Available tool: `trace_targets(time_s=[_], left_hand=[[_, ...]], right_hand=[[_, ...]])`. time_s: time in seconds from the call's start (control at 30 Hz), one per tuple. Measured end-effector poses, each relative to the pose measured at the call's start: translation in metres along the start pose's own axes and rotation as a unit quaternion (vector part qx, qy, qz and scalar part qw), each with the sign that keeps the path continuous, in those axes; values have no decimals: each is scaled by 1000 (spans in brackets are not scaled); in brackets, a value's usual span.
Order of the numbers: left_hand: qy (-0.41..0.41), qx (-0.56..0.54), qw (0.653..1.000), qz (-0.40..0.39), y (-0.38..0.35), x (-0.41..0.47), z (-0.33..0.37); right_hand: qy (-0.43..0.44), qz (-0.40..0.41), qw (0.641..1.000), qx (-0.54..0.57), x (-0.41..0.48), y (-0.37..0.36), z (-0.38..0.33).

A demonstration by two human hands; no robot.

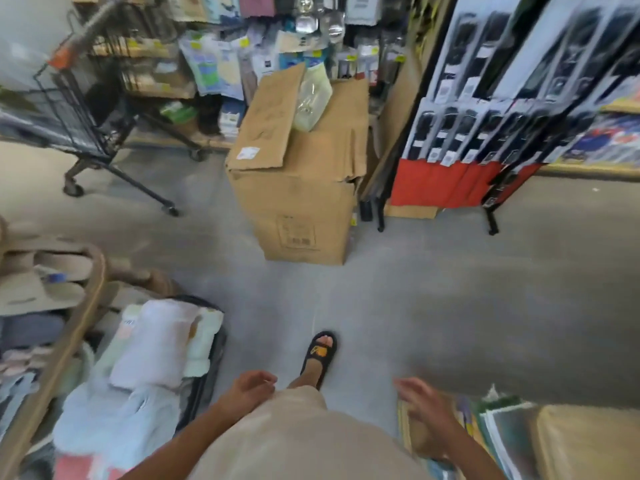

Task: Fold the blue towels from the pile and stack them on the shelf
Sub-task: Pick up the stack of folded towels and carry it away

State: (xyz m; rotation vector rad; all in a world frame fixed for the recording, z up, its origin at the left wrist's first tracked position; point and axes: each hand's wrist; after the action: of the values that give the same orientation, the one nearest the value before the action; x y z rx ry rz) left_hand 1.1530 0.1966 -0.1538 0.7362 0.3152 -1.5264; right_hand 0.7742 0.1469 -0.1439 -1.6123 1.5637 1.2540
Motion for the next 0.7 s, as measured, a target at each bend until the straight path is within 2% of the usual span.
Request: trace_targets(time_s=[0.17, 0.27, 0.4, 0.5, 0.7], left_hand=[[-75, 140, 976, -149, -15, 128, 135], [-127, 220, 933, -255, -56, 190, 218], [-178, 273, 876, -356, -135, 256, 304], [-193, 291, 849, -396, -198, 301, 347], [-183, 312, 848, -388, -291, 360, 410]], right_hand=[[-32, 55, 993, 100, 10, 38, -49], [-45, 93, 982, 157, 11, 61, -65], [-85, 134, 948, 274, 27, 93, -82], [-103, 149, 923, 341, 55, 133, -92], [-74, 150, 919, 358, 106, 253, -134]])
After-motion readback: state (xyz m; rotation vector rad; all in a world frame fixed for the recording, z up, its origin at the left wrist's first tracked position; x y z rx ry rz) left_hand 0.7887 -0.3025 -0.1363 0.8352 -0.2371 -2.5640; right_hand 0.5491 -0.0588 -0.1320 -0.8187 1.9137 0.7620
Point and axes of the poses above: each hand's wrist, its own x-axis towards the middle knuckle, its own y-axis out of the back of the hand, z = x × y, and after that the axes turned 13 degrees about -y, right-handed
